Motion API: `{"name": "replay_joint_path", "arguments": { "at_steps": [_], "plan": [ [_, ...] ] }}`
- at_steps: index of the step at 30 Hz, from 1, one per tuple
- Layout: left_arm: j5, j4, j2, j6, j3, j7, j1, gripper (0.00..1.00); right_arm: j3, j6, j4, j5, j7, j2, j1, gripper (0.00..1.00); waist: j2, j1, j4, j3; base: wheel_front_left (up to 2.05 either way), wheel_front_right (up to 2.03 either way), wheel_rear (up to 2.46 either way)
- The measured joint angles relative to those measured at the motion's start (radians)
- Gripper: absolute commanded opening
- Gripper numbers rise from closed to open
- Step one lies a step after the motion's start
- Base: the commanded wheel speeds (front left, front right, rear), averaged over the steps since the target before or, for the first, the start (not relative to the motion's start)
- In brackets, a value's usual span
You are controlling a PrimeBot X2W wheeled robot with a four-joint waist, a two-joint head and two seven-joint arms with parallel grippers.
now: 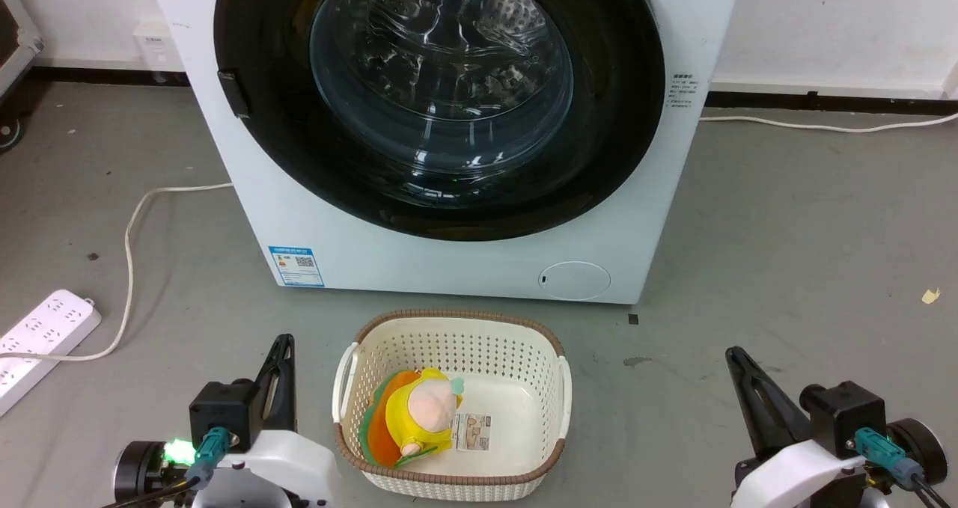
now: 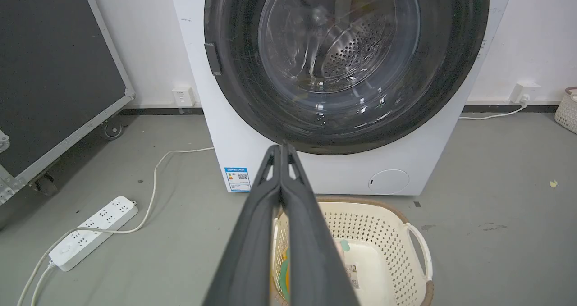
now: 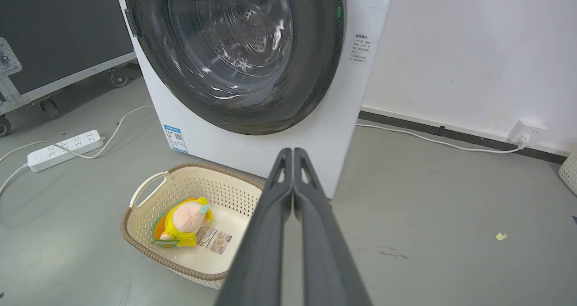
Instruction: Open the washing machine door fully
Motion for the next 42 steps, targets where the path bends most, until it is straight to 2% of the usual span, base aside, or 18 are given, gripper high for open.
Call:
{"name": "replay_joint_path", "arguments": {
  "at_steps": [30, 31, 42],
  "plan": [
    [0.000, 0.000, 0.000, 0.000, 0.000, 0.000, 0.000, 0.00, 0.000, 0.000, 0.000, 0.000, 0.000, 0.000, 0.000, 0.00, 0.0000, 0.0000, 0.000, 0.000, 0.00, 0.00, 0.00],
    [-0.001, 0.000, 0.000, 0.000, 0.000, 0.000, 0.000, 1.00, 0.000, 0.000, 0.000, 0.001, 0.000, 0.000, 0.000, 1.00, 0.0000, 0.0000, 0.000, 0.000, 0.00, 0.00, 0.00],
    [-0.002, 0.001, 0.000, 0.001, -0.007, -0.010, 0.000, 1.00, -0.001, 0.000, 0.002, 0.008, -0.009, 0.000, 0.001, 1.00, 0.0000, 0.0000, -0.001, -0.001, 0.00, 0.00, 0.00]
  ]
}}
